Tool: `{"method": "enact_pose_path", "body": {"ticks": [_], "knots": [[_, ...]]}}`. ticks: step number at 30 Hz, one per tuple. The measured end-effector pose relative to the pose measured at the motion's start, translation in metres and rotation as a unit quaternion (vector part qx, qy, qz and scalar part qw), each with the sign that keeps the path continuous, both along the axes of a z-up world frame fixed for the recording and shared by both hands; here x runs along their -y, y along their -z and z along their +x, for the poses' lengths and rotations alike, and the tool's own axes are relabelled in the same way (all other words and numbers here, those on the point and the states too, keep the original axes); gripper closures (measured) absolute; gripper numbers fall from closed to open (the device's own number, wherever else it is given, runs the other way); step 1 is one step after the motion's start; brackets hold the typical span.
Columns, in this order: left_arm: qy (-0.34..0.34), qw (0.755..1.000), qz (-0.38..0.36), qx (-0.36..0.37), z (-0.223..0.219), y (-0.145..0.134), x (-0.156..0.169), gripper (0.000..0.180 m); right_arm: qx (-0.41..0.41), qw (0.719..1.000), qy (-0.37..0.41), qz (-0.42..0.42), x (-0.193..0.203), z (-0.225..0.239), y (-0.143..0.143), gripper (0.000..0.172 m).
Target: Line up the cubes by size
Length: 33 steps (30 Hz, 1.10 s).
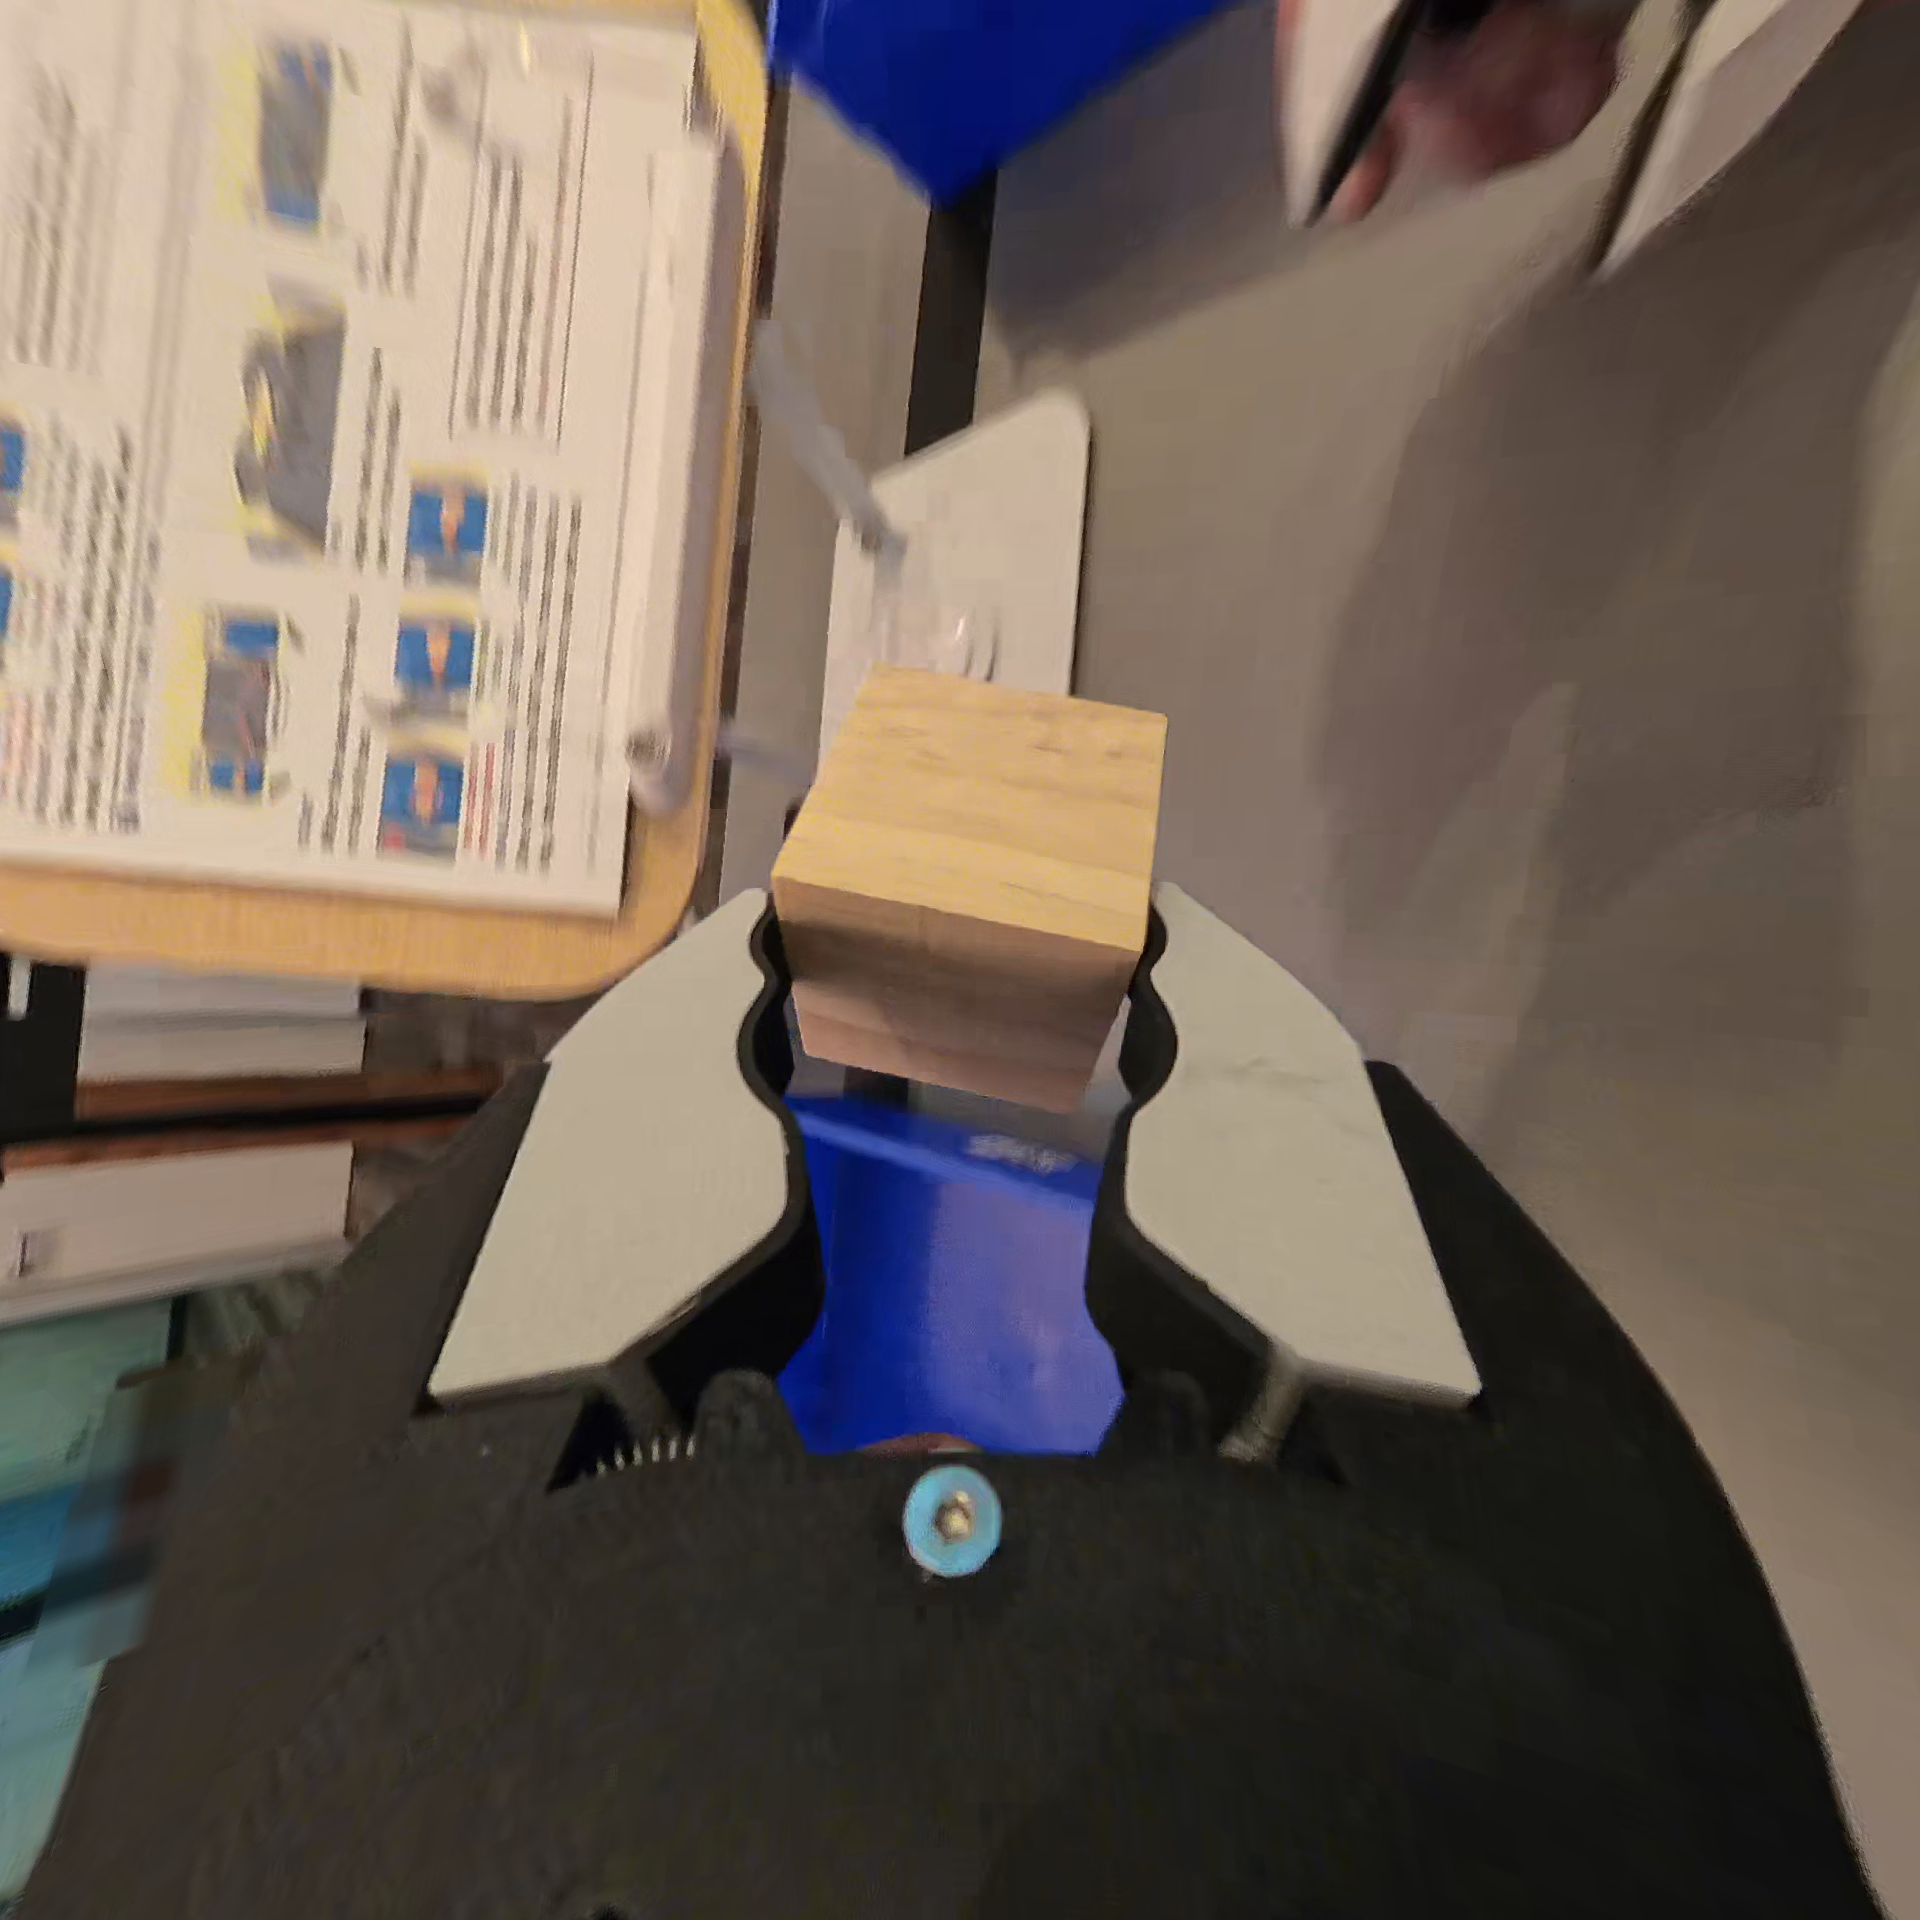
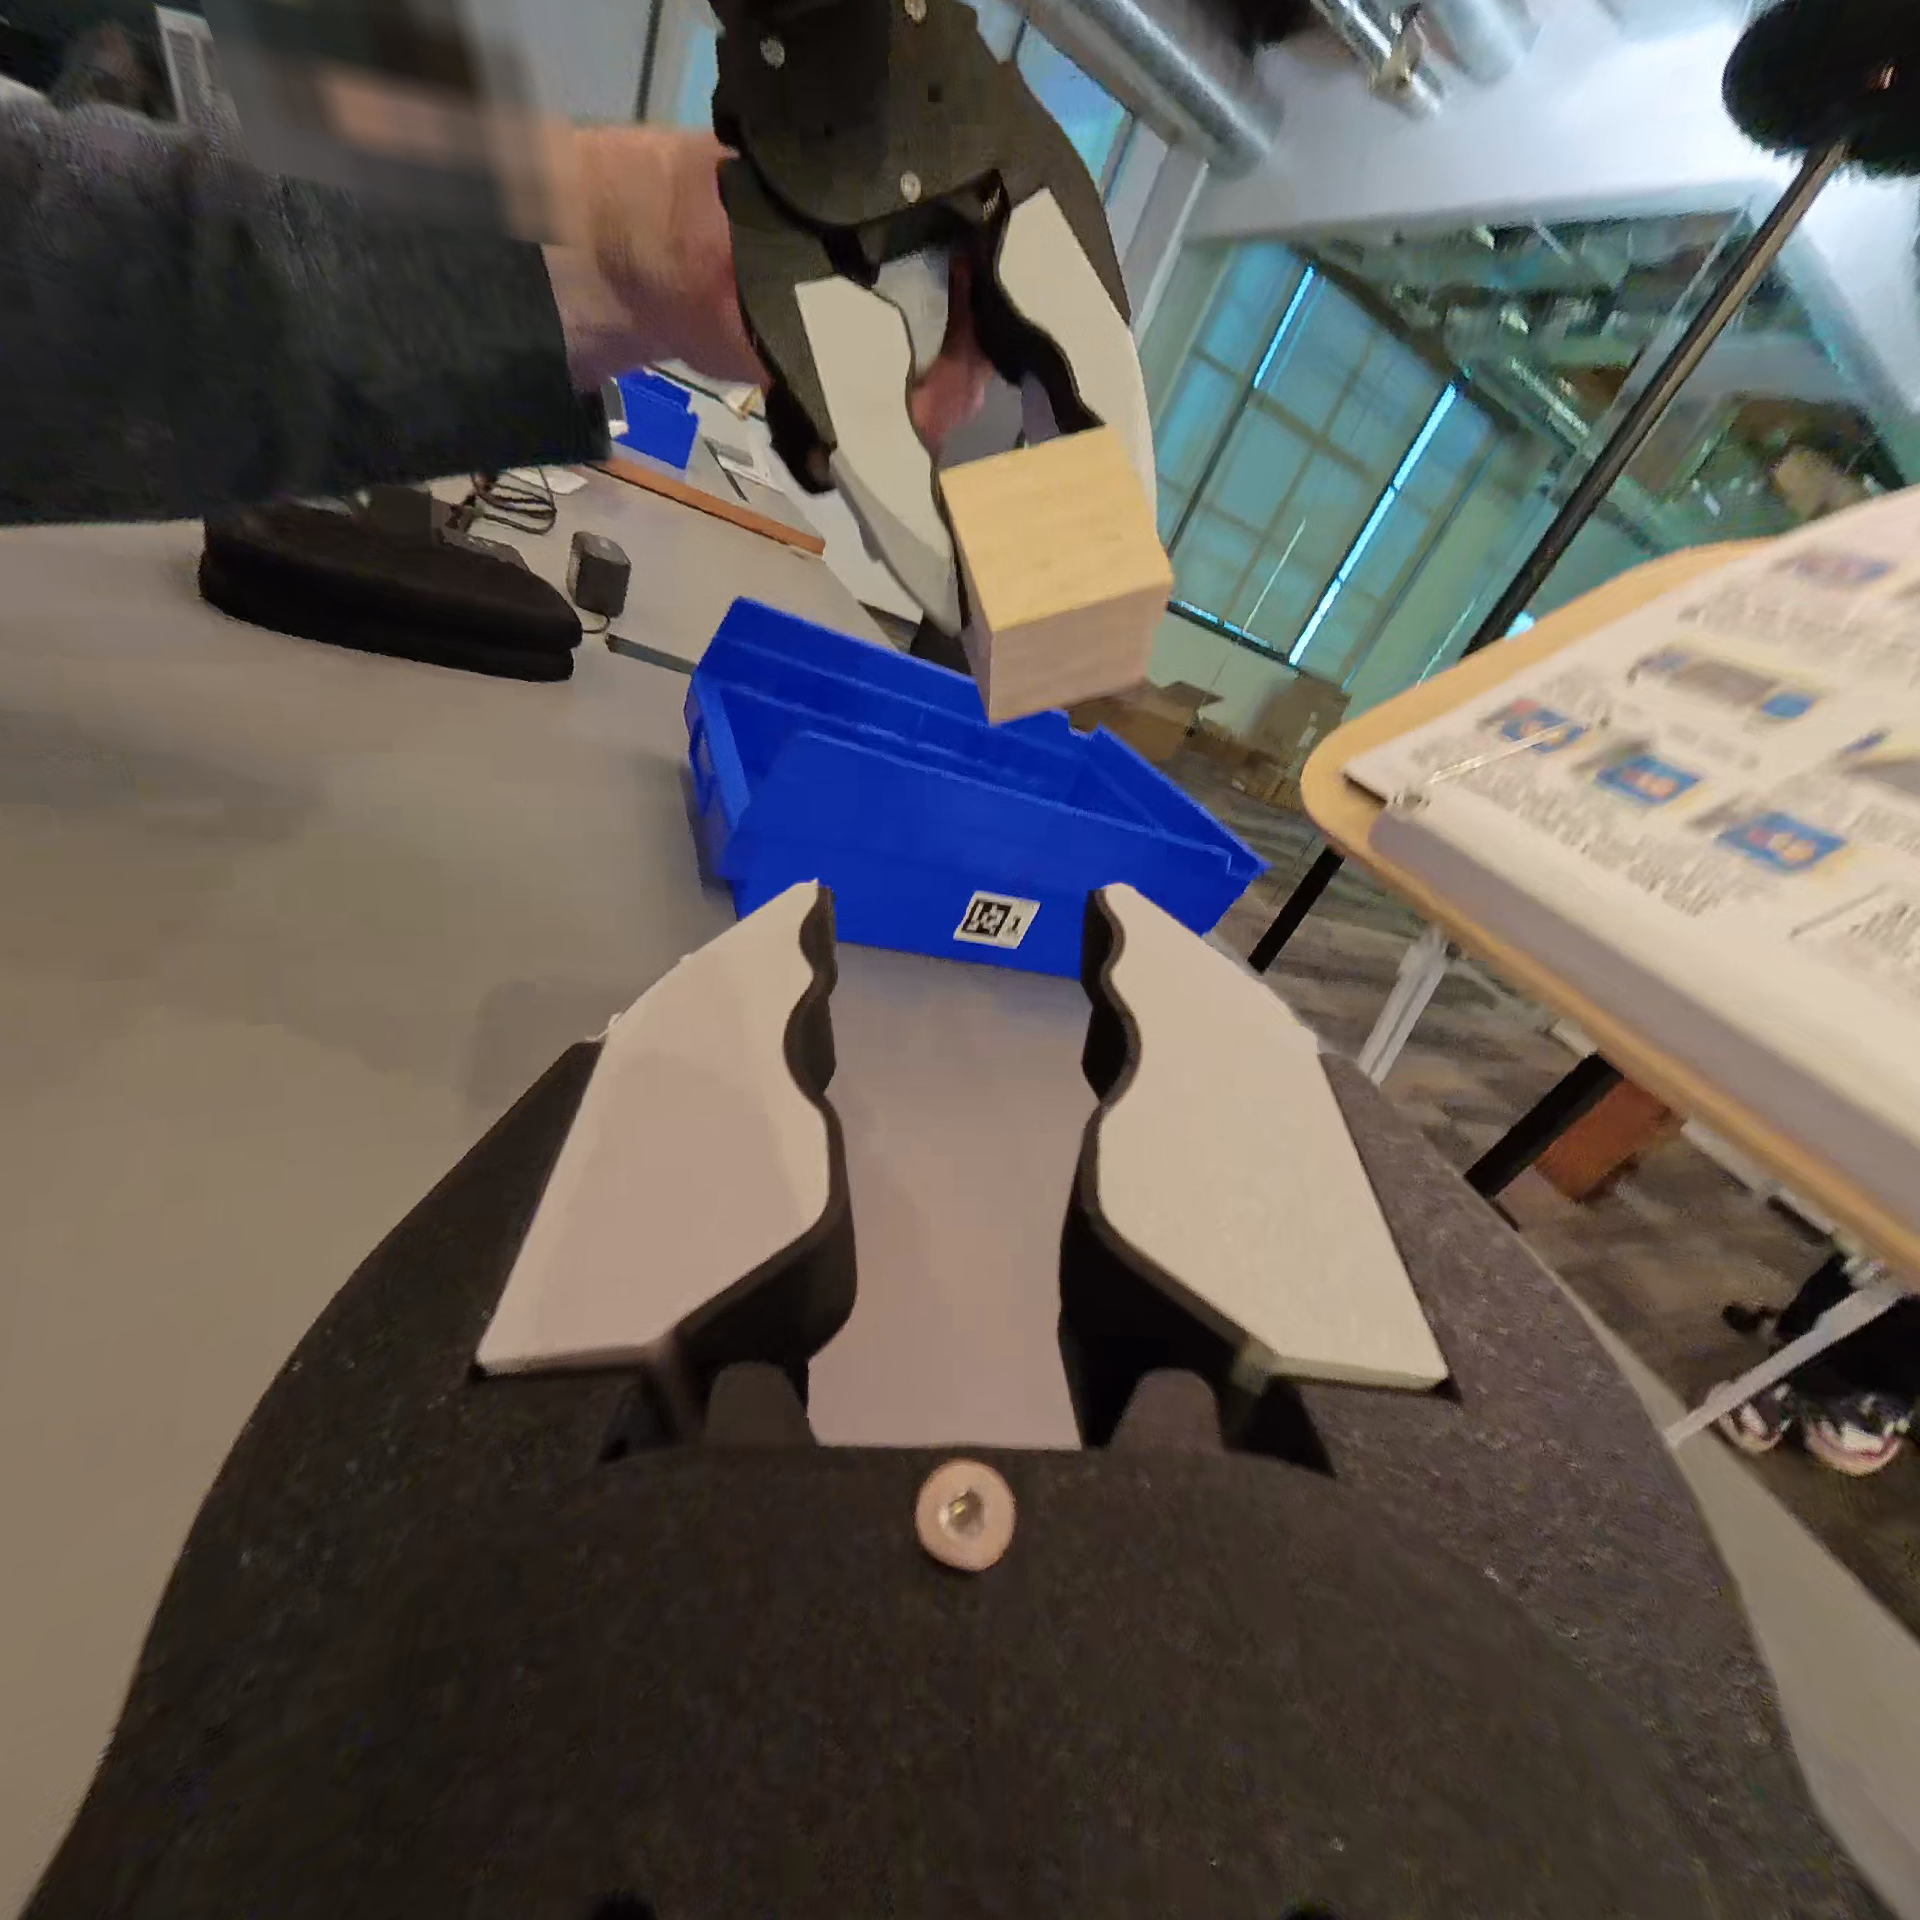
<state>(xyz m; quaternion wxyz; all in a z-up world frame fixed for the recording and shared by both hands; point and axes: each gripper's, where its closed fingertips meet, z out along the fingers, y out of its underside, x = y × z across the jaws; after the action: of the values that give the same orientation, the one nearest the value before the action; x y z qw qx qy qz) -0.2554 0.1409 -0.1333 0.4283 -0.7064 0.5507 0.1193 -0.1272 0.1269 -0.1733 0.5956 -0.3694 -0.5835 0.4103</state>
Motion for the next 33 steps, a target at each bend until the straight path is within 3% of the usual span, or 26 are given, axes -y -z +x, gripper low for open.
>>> {"method": "enact_pose_path", "body": {"ticks": [5, 12, 27, 33], "knots": [[0.091, 0.993, 0.033, 0.071, 0.081, -0.01, 0.015, 0.119, -0.041, 0.998, -0.016, 0.048, 0.006, 0.01, -0.04, 0.109], [0.165, 0.977, 0.056, 0.121, 0.145, -0.021, 0.024, 0.119, -0.055, 0.992, -0.028, 0.11, 0.015, 0.022, -0.061, 0.103], [0.224, 0.957, 0.052, 0.174, 0.16, -0.029, 0.039, 0.119, -0.045, 0.983, -0.043, 0.172, 0.03, 0.031, -0.072, 0.114], [0.227, 0.954, 0.06, 0.183, 0.165, -0.033, 0.04, 0.119, -0.048, 0.981, -0.038, 0.184, 0.033, 0.031, -0.075, 0.108]]}}
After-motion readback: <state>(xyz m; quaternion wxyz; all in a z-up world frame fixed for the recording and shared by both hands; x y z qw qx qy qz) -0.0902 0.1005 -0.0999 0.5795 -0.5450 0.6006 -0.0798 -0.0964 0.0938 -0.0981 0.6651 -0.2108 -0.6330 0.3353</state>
